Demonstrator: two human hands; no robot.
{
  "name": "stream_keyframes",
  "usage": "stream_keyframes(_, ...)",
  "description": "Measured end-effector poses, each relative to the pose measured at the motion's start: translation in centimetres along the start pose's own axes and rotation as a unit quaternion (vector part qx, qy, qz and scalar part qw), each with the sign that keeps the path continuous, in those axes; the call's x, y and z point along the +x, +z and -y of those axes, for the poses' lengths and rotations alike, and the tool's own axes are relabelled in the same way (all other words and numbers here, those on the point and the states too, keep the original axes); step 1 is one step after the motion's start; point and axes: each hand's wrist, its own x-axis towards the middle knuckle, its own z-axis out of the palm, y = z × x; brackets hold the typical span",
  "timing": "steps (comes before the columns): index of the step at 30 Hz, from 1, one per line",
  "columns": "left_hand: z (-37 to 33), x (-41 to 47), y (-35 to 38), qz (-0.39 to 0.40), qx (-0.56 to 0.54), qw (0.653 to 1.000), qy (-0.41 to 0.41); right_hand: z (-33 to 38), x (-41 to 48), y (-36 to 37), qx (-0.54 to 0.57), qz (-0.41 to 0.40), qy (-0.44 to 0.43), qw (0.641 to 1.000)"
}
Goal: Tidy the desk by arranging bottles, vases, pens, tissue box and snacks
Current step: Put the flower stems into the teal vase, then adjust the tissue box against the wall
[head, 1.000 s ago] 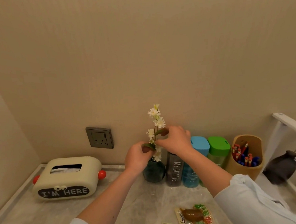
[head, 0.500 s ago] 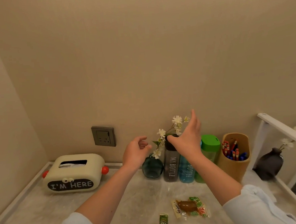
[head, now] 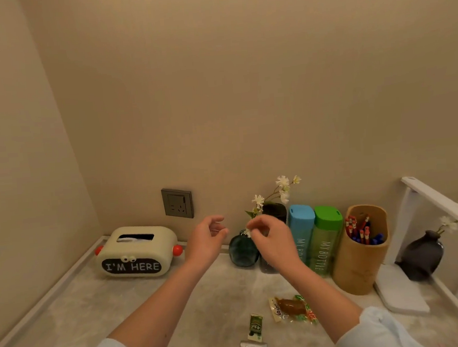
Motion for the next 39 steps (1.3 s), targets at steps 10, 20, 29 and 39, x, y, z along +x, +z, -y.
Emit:
stream_keyframes(10, 1.4, -3.3, -1.8, -0.054, 0.017, 0.998, -0.014, -0.6, -1.3, 2.1, -0.01, 0.192, 0.09, 0.977)
stream_keyframes(20, 5.8, -4.7, -8.1, -0.108, 0.027, 0.991, -0.072, 2.5, -1.6, 9.4, 0.007, 0.23, 0.093, 0.969)
stream_keyframes(29, 11.7, -0.4, -15.2, -0.118, 0.11, 0.983, -0.085, 5.2, 0.6, 18.4, 0.004, 0.224, 0.116, 0.968)
stream_keyframes(39, 17.5, 5.1, -19.5, -0.084, 0.195, 0.97, -0.115, 5.9, 2.6, 25.6, -0.051, 0.174, 0.178, 0.967)
